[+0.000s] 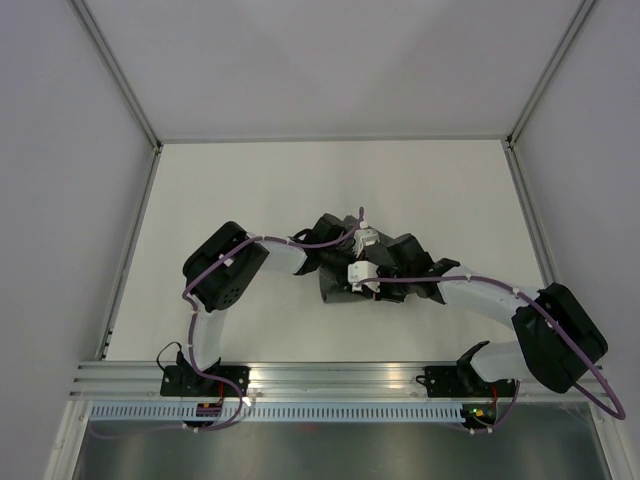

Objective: Fold the napkin, place the utensils inside, and roll it up
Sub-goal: Roll the napkin with the utensil

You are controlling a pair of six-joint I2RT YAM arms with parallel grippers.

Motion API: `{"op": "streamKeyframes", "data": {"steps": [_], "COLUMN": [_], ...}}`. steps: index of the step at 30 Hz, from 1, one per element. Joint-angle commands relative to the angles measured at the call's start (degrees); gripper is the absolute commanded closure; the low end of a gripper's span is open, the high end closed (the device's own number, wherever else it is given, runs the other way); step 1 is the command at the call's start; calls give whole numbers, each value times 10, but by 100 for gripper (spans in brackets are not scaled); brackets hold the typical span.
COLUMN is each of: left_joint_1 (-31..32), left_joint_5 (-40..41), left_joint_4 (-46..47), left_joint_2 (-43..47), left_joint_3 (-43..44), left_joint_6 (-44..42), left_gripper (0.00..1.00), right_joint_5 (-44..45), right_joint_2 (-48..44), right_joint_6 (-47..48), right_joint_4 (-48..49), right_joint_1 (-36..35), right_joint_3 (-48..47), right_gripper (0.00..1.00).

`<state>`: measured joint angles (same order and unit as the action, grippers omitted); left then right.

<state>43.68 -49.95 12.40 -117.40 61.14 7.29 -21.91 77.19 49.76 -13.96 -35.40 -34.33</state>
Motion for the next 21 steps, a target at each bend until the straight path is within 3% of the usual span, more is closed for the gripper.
{"op": "streamKeyframes", "data": {"steps": [1, 5, 10, 14, 18, 21], "left_joint_1": [-2, -4, -6, -7, -7, -8], "left_joint_5": [39, 39, 36, 35, 40, 44], "left_joint_4": [-72, -75, -75, -74, -60, -35], "left_joint_2": [-30, -33, -37, -39, -33, -20], "left_joint_3": [-23, -22, -23, -22, -29, -42], "left_joint_6": [-1, -1, -1, -1, 5, 17], "left_gripper": [76, 82, 93, 94, 85, 74], "right_joint_5": [-1, -2, 1, -1, -3, -5], "right_joint_2": [35, 36, 31, 36, 50, 57], "right_joint_6": [1, 7, 10, 9, 8, 10], "right_joint_4": [-27, -35, -37, -34, -39, -53], "right_joint_1": [-2, -2, -2, -2, -2, -2], "right_joint_3": [-6, -8, -9, -10, -14, -21], "right_gripper": [68, 52, 52, 57, 67, 73]}}
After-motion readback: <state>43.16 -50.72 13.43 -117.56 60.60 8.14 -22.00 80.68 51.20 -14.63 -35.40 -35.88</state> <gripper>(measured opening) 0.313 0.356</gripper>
